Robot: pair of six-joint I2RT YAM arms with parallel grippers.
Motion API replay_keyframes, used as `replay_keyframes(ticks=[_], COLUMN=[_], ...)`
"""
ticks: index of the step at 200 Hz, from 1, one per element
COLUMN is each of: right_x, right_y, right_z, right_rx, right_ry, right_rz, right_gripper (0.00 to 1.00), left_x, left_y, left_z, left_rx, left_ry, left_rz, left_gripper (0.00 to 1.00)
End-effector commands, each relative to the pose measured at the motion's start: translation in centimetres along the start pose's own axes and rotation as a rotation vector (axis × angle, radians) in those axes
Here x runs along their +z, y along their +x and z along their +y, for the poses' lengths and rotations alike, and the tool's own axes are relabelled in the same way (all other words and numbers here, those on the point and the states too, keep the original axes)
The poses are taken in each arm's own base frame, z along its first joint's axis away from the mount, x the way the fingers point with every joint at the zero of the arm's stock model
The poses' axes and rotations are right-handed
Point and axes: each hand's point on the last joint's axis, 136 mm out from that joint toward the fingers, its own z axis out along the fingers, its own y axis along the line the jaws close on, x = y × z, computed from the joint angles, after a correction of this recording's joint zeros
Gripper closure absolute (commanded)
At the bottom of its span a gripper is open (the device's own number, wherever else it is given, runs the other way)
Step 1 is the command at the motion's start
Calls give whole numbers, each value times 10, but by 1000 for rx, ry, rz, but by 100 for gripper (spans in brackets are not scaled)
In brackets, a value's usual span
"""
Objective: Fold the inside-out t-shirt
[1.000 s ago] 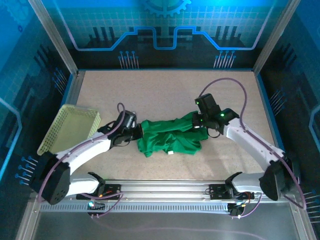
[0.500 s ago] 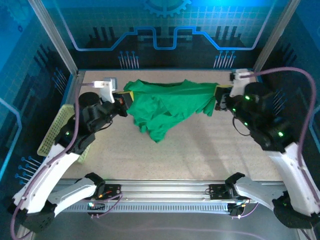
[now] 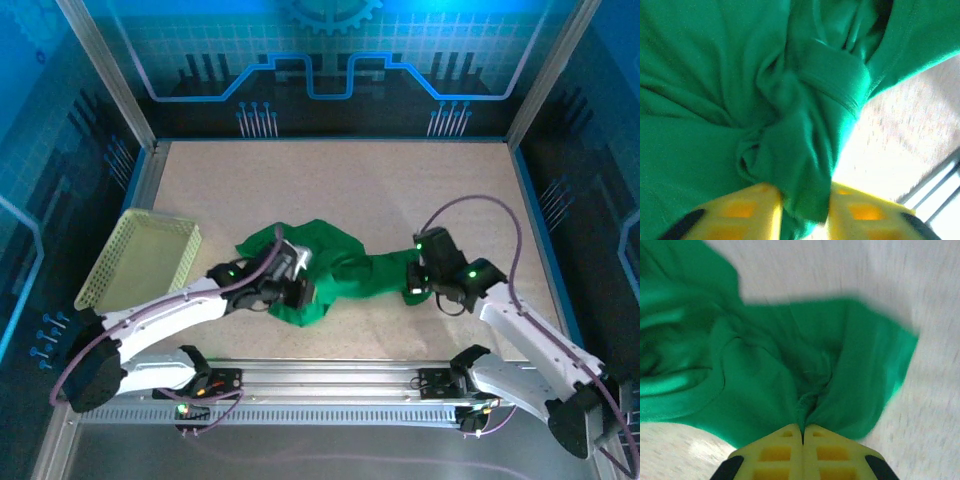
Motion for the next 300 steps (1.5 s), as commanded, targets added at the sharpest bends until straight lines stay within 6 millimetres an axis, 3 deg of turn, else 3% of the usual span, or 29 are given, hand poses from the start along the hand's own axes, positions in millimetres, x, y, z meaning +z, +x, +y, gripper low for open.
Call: replay_keyframes(ticks=[1,14,20,34,51,74,123,188,222,257,300], right_x=[2,-4,-8,-17,-23,-21,-5,9,11,15,19], right_y=[9,5,1,-13,-27,-37,-32,-25,-28,-28,-29], right_z=[0,-4,-6,-12,-15,-21,-32,-35,-40,-47,-48], right_rx=[106,109,105,104,103,124,187,215,220,238,265], right_ry=[-29,-11,-2,22,36,60,64,36,40,50,30], right_rz=[-1,-24,-43,-86,-110,-101,-58,-39,-48,-44,-38], right_gripper=[87,59,51,39,33,30,29,26,24,23,23], left_x=[-15,-28,-34,-44,-45,-34,-6,4,12,19,23], left_y=[8,5,1,-9,-16,-14,-6,-4,-13,-17,-18], left_z=[12,24,29,37,46,58,41,87,89,88,84], left_rx=[-55,-84,-98,-156,-235,-308,-346,-499,-506,-503,-496], left_ry=[-60,-110,-131,-147,-162,-222,-141,-339,-326,-303,-271], left_rz=[-40,-103,-133,-180,-189,-135,-51,-47,-60,-61,-64], left_gripper=[52,42,37,31,27,27,32,27,29,40,66])
